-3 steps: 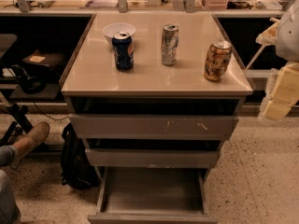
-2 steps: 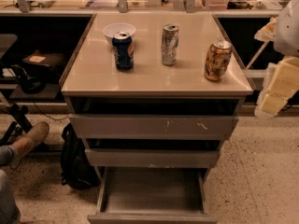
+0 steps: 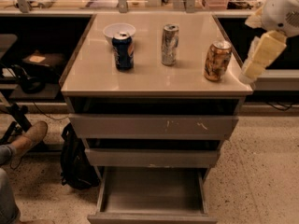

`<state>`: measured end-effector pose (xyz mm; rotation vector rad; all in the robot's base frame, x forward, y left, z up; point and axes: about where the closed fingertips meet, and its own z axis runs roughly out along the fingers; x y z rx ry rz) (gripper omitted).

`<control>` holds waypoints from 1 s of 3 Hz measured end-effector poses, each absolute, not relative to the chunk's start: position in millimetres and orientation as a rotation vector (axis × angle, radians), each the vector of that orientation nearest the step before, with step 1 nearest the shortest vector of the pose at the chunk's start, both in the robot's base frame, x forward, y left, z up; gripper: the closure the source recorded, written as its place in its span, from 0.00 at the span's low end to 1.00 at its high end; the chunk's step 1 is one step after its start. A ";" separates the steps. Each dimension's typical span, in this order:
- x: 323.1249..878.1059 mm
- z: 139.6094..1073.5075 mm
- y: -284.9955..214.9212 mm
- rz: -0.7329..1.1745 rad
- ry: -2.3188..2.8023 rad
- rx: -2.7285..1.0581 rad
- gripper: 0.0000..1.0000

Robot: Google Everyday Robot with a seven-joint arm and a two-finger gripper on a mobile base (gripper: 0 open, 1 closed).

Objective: Place orange can into bottom drawer

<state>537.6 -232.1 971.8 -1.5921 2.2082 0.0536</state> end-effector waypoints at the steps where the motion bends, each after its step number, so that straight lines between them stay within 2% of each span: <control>1: 576.8 959.4 -240.5 0.199 2.126 -1.476 0.00; 2: 600.0 934.3 -258.1 0.389 1.988 -1.306 0.00; 3: 596.5 933.5 -256.3 0.482 1.953 -1.248 0.00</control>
Offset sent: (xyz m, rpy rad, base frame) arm 0.0775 -0.0575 -0.0389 0.8418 -0.2024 -0.0424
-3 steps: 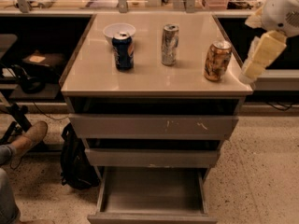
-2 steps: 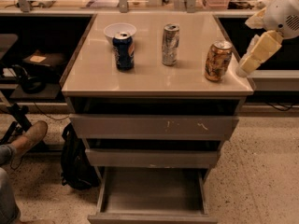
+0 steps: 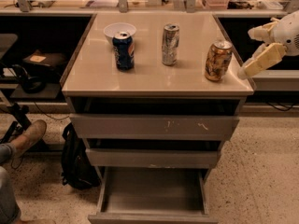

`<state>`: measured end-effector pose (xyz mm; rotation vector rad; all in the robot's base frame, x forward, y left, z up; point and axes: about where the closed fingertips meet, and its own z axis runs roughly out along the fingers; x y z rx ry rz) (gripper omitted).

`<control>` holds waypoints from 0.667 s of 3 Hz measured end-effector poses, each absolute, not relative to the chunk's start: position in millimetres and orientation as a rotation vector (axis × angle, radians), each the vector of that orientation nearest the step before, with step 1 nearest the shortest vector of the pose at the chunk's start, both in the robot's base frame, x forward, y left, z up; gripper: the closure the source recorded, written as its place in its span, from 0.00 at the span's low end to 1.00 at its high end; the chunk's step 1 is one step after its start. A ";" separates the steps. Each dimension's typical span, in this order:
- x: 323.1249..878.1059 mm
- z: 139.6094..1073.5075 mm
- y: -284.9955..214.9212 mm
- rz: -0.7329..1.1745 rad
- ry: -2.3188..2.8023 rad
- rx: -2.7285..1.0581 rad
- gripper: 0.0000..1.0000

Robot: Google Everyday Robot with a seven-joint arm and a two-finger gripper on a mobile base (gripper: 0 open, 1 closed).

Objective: Place orange can into bottom drawer

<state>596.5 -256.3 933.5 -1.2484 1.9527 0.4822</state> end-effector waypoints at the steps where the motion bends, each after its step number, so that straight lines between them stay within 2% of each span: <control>1: 596.9 934.2 -254.9 0.482 1.951 -1.251 0.00; 2: 610.9 922.6 -260.0 0.579 1.879 -1.215 0.00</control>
Offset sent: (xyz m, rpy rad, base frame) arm 0.0426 -0.0292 -0.0276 0.3184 -0.0423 0.0804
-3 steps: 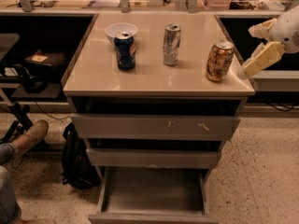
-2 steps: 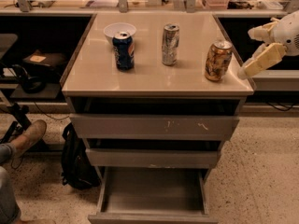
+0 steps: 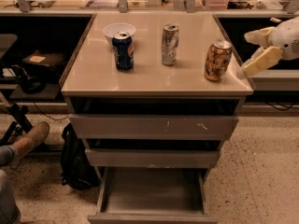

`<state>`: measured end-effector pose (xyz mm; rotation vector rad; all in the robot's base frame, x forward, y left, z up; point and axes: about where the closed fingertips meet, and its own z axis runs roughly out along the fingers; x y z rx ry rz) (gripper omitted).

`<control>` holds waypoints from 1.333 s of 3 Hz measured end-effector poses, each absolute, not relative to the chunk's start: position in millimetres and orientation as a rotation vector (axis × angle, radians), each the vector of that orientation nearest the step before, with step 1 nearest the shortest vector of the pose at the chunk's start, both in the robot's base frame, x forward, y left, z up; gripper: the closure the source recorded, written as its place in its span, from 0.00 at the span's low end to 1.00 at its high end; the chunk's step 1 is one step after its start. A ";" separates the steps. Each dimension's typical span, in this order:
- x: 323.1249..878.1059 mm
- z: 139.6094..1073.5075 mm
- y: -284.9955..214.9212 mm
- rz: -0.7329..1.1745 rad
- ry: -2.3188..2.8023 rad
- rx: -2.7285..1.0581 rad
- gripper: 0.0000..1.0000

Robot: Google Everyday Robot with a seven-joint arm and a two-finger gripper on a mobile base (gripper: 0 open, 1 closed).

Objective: Place orange can into bottom drawer

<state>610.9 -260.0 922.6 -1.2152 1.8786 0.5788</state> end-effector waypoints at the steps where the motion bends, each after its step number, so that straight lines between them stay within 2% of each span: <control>1: 649.0 922.1 -254.0 0.695 1.674 -1.146 0.00; 4: 660.8 913.9 -249.3 0.664 1.664 -1.177 0.00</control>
Offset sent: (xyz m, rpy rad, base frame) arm 0.0340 0.0056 -0.0010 0.1700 -0.0872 0.0442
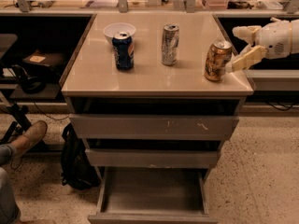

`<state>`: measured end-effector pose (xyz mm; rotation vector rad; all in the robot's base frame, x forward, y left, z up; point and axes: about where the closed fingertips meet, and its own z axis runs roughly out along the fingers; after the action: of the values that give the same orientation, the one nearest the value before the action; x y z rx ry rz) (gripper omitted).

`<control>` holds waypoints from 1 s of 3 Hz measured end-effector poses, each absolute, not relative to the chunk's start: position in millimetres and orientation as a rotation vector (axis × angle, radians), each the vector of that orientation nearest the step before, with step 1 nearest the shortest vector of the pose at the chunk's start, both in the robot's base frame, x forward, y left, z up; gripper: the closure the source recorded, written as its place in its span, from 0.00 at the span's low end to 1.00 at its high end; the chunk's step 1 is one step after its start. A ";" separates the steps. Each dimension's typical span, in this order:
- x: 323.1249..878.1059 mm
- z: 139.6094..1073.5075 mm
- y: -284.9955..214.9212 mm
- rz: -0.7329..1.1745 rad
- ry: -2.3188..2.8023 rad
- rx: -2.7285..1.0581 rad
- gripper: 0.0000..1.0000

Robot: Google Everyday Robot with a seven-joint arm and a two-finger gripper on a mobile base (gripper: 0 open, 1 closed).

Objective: Place orange can into bottom drawer

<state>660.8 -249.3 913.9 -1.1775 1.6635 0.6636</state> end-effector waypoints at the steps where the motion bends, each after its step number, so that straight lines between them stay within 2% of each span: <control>1: 672.8 899.3 -222.9 0.702 1.639 -1.193 0.00; 2: 690.7 892.9 -191.1 0.773 1.595 -1.157 0.00; 3: 691.4 893.0 -190.0 0.774 1.593 -1.156 0.00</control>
Offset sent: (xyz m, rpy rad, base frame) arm 0.0501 0.0903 -0.0256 0.1864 0.0106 0.0655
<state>691.4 -190.0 893.0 -1.1557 1.5932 0.7744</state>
